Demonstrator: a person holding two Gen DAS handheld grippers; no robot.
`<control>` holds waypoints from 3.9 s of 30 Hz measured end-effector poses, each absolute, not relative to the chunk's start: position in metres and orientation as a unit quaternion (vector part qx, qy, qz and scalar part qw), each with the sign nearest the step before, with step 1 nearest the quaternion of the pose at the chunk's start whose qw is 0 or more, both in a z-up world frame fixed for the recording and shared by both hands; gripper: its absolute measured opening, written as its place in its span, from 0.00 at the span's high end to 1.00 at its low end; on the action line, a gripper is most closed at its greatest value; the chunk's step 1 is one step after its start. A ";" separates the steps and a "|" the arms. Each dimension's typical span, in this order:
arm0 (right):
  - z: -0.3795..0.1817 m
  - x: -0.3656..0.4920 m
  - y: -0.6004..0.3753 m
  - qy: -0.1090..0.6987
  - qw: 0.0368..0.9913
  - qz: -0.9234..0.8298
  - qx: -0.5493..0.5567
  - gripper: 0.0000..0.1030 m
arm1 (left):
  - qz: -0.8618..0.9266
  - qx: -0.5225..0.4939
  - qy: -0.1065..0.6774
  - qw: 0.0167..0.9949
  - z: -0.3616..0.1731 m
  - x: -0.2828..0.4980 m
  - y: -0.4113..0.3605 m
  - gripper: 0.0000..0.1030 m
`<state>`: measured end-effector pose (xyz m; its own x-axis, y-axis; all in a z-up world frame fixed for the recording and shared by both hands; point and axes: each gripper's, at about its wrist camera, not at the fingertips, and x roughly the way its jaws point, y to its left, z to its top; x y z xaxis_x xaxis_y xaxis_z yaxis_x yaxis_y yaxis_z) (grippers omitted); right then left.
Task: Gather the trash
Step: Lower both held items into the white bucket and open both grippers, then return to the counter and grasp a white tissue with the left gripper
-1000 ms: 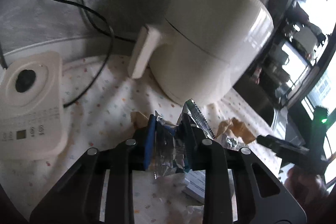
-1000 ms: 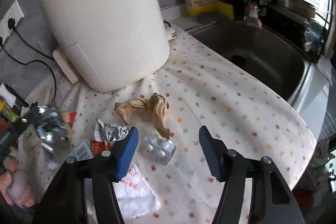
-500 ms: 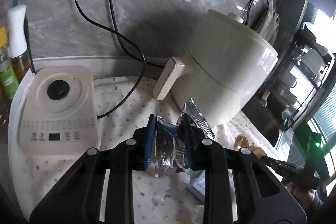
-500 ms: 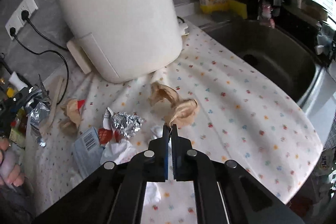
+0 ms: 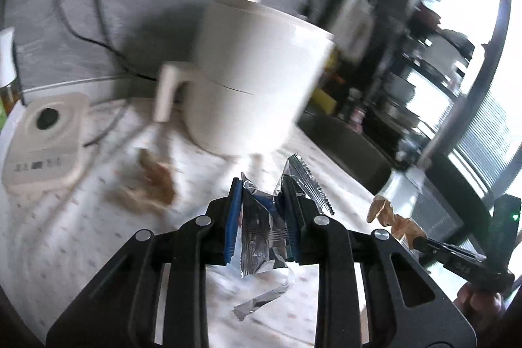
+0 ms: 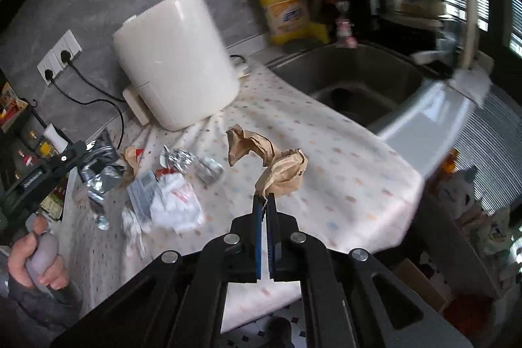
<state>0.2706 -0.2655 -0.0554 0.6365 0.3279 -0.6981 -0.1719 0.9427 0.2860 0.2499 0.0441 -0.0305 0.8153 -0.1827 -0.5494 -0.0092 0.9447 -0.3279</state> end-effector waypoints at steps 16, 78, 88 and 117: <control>-0.074 0.159 -0.396 0.423 0.890 0.118 0.119 0.96 | -0.108 -0.126 0.334 0.928 -0.038 0.194 -0.116 0.75; -0.089 0.112 -0.465 0.416 0.895 0.067 0.149 0.07 | -0.090 -0.107 0.363 0.921 -0.063 0.154 -0.170 0.06; -0.075 0.161 -0.384 0.413 0.893 0.124 0.128 0.08 | -0.010 -0.127 0.342 0.931 -0.046 0.150 -0.075 0.06; -0.087 0.263 -0.219 0.438 0.884 0.144 0.080 0.08 | -0.003 -0.174 0.416 0.893 -0.139 0.243 0.068 0.13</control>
